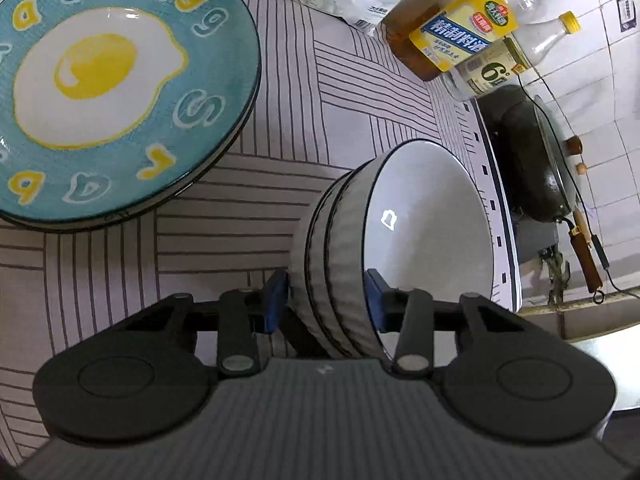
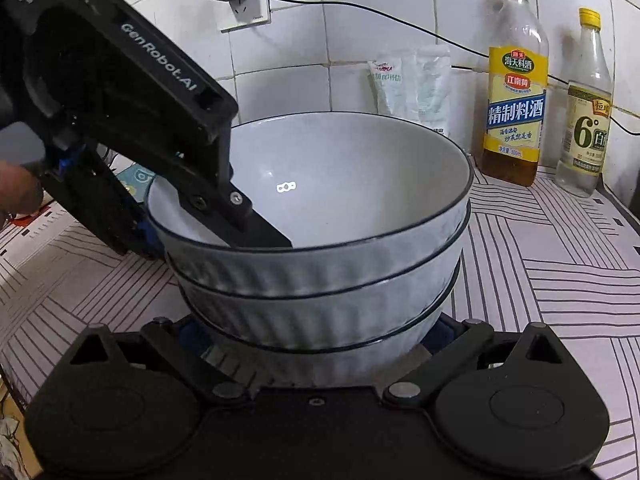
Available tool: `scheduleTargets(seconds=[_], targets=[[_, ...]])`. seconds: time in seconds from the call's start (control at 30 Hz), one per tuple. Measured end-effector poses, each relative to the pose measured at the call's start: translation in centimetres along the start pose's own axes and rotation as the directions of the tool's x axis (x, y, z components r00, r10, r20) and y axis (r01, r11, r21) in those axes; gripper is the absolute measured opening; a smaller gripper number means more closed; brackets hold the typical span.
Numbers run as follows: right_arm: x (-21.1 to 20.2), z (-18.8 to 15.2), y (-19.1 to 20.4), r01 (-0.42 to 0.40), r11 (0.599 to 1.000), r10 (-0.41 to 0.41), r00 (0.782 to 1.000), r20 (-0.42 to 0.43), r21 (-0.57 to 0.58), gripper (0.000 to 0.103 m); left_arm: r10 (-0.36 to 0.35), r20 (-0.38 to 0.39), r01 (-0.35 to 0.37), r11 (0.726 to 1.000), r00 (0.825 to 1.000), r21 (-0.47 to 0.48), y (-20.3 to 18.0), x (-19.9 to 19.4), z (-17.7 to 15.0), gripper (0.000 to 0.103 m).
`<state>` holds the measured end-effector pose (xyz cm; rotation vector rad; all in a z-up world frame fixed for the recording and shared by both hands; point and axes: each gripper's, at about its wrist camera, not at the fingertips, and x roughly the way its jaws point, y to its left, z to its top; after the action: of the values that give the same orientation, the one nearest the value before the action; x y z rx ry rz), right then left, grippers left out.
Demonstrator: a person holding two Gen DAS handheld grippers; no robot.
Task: Organize plates and bowls
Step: 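Grasp the rim of the three stacked bowls with the left gripper and lift, then carry the bowl stack onto the plate stack and lower it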
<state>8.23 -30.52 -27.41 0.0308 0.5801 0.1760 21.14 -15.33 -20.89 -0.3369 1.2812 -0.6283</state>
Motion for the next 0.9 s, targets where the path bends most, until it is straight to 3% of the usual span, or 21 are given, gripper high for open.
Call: scheduleTargets(seconds=[0.27,0.9], targets=[[0.2,-0.2,-0.3,-0.003,0.999,0.002,1.000,0.013,0.046,0.100,0.070,0.048,-0.074,0.995,0.996,0.072,-1.9,0.0,-0.9,0.041],[-1.2,-0.6,0.1,0.001,1.000,-0.001,1.000,0.007,0.012,0.100,0.046,0.007,-0.047,0.990,0.999,0.130,-2.0,-0.5,-1.6,0.041]])
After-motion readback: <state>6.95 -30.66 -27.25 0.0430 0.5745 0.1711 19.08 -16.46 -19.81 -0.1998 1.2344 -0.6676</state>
